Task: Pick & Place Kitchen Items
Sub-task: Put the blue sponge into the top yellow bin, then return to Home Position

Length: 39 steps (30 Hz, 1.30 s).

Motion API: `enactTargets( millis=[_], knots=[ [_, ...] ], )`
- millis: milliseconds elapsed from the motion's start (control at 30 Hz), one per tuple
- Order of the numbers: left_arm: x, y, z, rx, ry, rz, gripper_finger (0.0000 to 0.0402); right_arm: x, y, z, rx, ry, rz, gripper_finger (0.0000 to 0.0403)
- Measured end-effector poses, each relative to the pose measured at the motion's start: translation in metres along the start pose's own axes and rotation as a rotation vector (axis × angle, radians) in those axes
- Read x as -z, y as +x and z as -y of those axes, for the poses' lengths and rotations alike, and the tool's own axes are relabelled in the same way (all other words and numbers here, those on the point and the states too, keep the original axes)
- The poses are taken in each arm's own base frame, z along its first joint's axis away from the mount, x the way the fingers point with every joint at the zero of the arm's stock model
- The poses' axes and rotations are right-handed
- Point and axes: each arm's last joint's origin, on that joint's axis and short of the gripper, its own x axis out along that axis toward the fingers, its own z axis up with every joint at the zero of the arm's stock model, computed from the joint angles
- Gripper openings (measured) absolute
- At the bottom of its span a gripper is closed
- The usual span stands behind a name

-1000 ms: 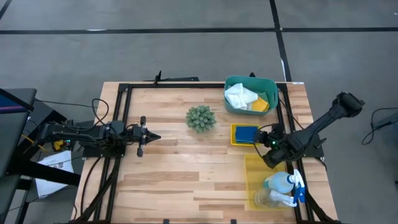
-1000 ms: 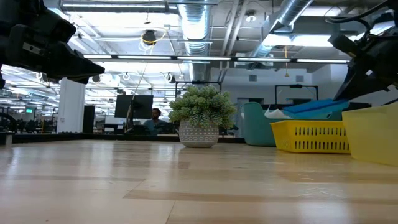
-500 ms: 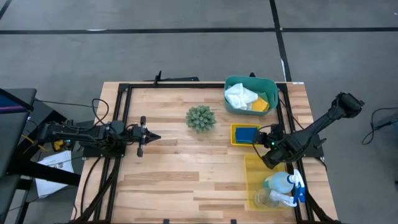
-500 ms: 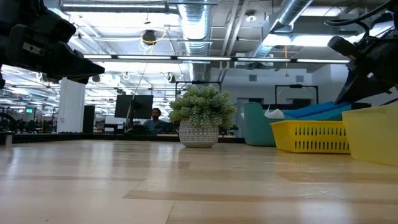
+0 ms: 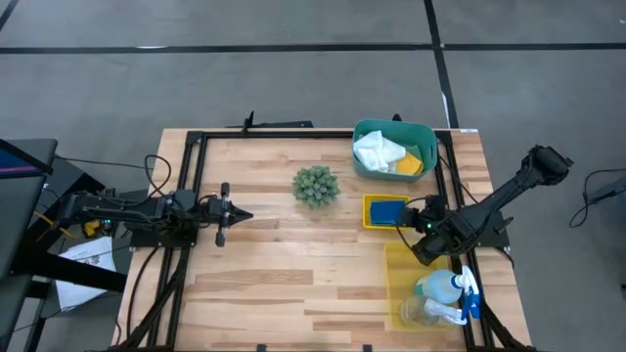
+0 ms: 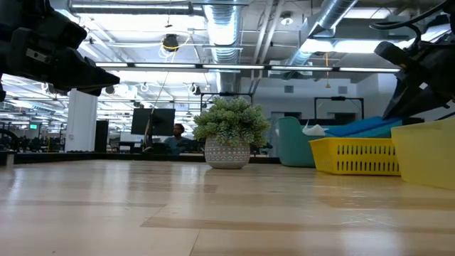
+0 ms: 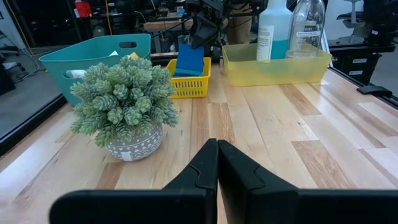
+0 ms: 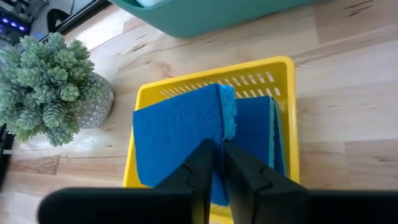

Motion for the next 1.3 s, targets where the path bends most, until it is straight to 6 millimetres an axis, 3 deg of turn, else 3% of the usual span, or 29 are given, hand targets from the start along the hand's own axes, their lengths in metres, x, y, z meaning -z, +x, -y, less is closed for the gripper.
enactTargets(
  millis=[367, 667, 933, 1133, 1300],
  knots=[
    [0.000, 0.000, 0.000, 0.000, 0.000, 0.000, 0.0002, -0.002, 0.000, 0.000, -0.016, -0.037, 0.034, 0.0074],
    [0.000, 0.000, 0.000, 0.000, 0.000, 0.000, 0.0002, -0.002, -0.001, -0.002, -0.072, -0.068, 0.086, 0.0142],
    [0.000, 0.000, 0.000, 0.000, 0.000, 0.000, 0.0002, -0.009, -0.018, -0.013, -0.161, -0.185, 0.133, 0.0185],
    [0.000, 0.000, 0.000, 0.000, 0.000, 0.000, 0.0002, -0.028, -0.036, -0.028, -0.232, -0.424, 0.259, 0.0177],
    [0.000, 0.000, 0.000, 0.000, 0.000, 0.000, 0.0002, -0.047, -0.048, -0.036, -0.275, -0.555, 0.382, 0.0115]
  ],
)
